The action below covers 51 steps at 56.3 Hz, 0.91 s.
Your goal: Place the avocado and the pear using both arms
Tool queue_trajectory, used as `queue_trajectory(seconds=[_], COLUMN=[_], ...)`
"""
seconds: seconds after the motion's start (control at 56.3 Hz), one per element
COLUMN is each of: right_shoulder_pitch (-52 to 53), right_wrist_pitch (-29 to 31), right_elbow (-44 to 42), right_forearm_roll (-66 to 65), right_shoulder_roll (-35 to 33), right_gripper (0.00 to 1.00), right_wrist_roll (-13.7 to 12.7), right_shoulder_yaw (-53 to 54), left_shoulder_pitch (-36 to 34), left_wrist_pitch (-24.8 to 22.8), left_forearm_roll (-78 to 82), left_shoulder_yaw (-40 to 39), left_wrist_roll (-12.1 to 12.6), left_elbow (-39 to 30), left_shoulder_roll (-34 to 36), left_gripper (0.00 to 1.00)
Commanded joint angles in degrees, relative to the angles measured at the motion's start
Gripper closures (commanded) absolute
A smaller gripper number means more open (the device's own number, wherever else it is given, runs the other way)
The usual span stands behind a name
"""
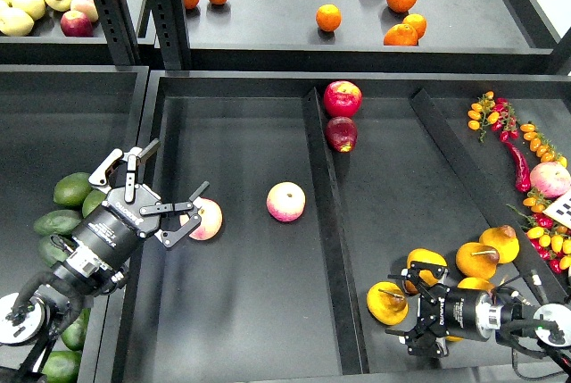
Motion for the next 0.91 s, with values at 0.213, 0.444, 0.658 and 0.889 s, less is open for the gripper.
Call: queue_trajectory(seconds=[0.213,0.444,0.658,0.889], right_shoulder_pitch=[7.49,12.69,11.99,9.97], right_wrist_pitch=[0.00,-4.26,-4.88,-4.88], right_elbow=[4.18,2.78,-2.06,-4.08], right_forearm_roll=[5.23,7.96,7.26,6.11], right_shoulder_roll=[-3.06,3.34,16.08,24.88], right_gripper=[0.01,0.01,0.01,0.01], right_wrist_roll=[0.00,0.00,0.00,0.00], right_shoulder_yaw=[3.42,17.12,32.95,37.61], left_shoulder_pitch=[0.53,0.53,0.44,0.00], left_wrist_pitch=[0.00,0.00,0.00,0.00], left_forearm_roll=[0.00,0.00,0.09,0.09], left_shoulder_yaw=[0.15,0.24,0.33,0.59], left_wrist_roll=[0.00,0.00,0.00,0.00], left_elbow=[-0.02,0.07,0.25,1.13], left_shoulder_roll=[0.00,0.00,0.00,0.00], left_gripper=[0.01,0.01,0.01,0.01])
